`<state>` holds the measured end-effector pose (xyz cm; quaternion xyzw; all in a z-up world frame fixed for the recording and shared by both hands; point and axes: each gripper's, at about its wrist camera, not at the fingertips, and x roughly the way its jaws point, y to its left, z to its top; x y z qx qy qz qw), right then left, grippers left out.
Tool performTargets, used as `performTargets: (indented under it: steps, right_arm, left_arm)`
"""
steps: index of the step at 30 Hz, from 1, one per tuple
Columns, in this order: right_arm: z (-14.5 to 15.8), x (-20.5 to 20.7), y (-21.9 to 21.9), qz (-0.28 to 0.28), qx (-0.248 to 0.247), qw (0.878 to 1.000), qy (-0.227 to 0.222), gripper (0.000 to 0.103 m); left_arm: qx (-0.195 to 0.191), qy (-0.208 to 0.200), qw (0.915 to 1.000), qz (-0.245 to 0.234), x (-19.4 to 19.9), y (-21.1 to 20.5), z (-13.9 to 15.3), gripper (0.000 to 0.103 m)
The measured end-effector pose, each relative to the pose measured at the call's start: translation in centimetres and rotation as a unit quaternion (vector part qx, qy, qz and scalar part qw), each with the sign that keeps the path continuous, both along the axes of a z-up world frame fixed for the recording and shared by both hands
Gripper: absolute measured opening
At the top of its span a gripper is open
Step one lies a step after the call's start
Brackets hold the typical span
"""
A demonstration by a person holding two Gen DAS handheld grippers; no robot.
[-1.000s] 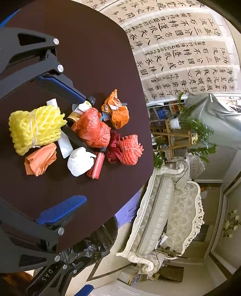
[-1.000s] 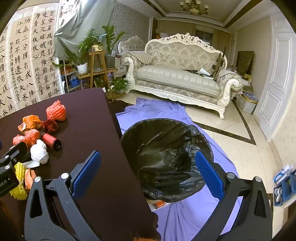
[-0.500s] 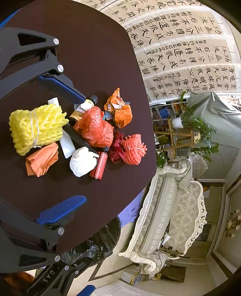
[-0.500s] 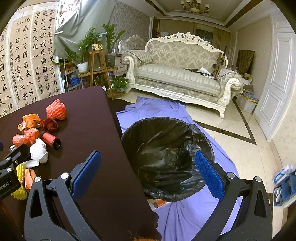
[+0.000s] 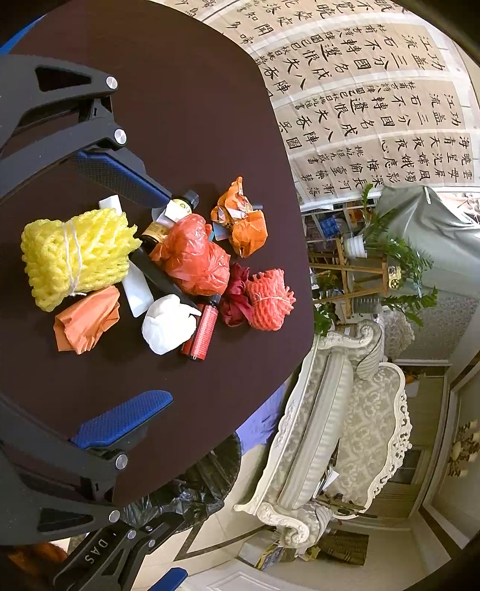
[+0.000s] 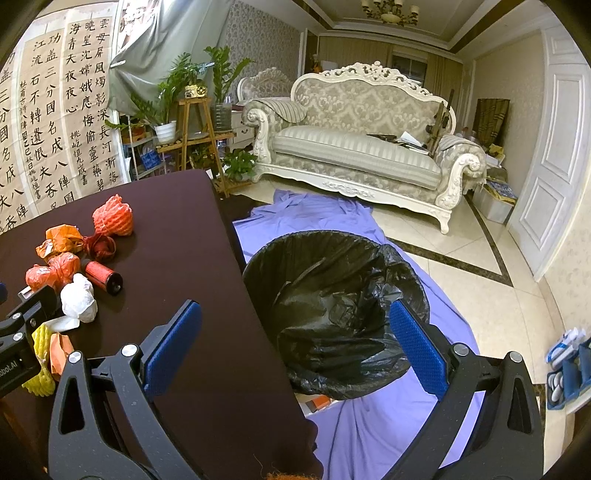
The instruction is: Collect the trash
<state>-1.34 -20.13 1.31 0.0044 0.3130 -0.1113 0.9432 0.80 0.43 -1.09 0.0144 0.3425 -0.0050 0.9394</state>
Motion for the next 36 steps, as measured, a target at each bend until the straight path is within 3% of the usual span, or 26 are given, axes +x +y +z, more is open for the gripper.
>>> performTargets:
  steps: [26,36]
  right_arm:
    - [0.1,0.0,-0.2,0.0,0.0,1.0,0.001,0.099]
    - [-1.7,0.1,0.4,-0.002,0.004,1.0,0.004,0.099]
  left_arm:
    - [-0.002,0.003,1.0,0.0,0.0,0.1,0.0,0.096]
    - [-0.002,0.004,1.0,0.0,0.1,0.1,-0.1,0.096]
